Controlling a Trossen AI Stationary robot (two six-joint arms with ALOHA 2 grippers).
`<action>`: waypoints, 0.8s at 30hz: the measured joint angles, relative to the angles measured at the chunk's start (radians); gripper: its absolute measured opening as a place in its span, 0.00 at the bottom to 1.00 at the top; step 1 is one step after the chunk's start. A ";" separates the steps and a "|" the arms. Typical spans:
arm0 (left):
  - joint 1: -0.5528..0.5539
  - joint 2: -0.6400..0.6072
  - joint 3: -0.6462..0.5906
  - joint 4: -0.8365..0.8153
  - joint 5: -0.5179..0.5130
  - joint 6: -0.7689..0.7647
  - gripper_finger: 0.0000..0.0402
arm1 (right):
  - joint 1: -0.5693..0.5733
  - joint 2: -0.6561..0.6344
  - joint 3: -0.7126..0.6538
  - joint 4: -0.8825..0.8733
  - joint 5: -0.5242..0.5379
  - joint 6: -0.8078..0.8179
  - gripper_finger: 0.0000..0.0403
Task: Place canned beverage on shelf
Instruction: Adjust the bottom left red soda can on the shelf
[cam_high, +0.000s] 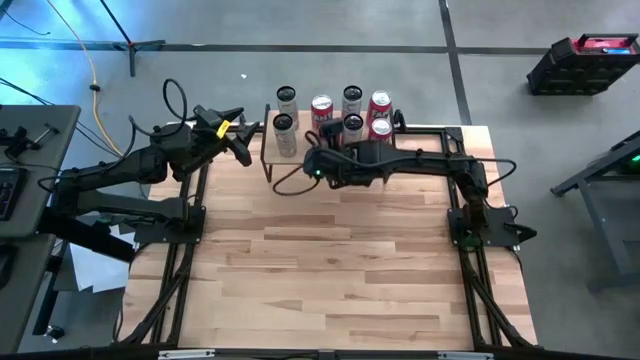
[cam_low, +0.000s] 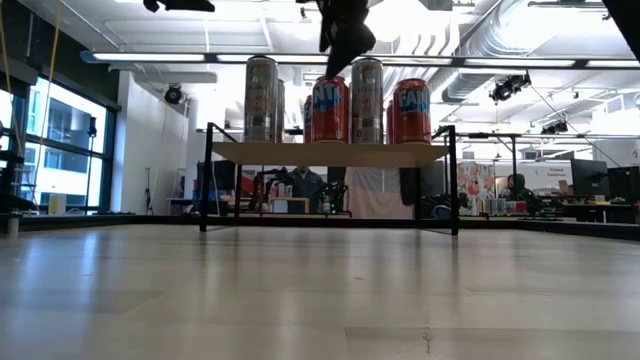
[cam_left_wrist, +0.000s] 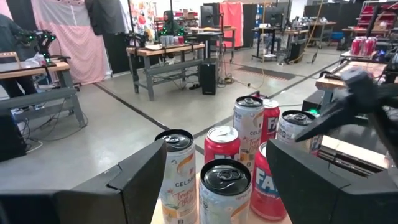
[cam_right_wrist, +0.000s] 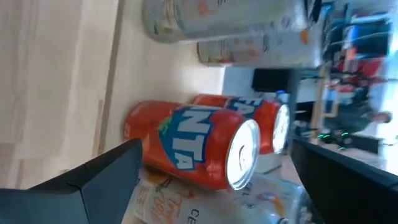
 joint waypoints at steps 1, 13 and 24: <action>0.000 0.000 0.000 0.000 0.000 0.000 0.66 | -0.008 0.000 0.000 -0.011 -0.026 0.015 0.98; 0.000 0.000 0.000 -0.001 0.000 0.020 0.66 | -0.074 0.000 0.000 -0.072 -0.181 0.143 0.98; 0.000 0.000 0.000 0.004 0.000 0.025 0.66 | -0.109 0.000 0.000 -0.058 -0.253 0.136 0.98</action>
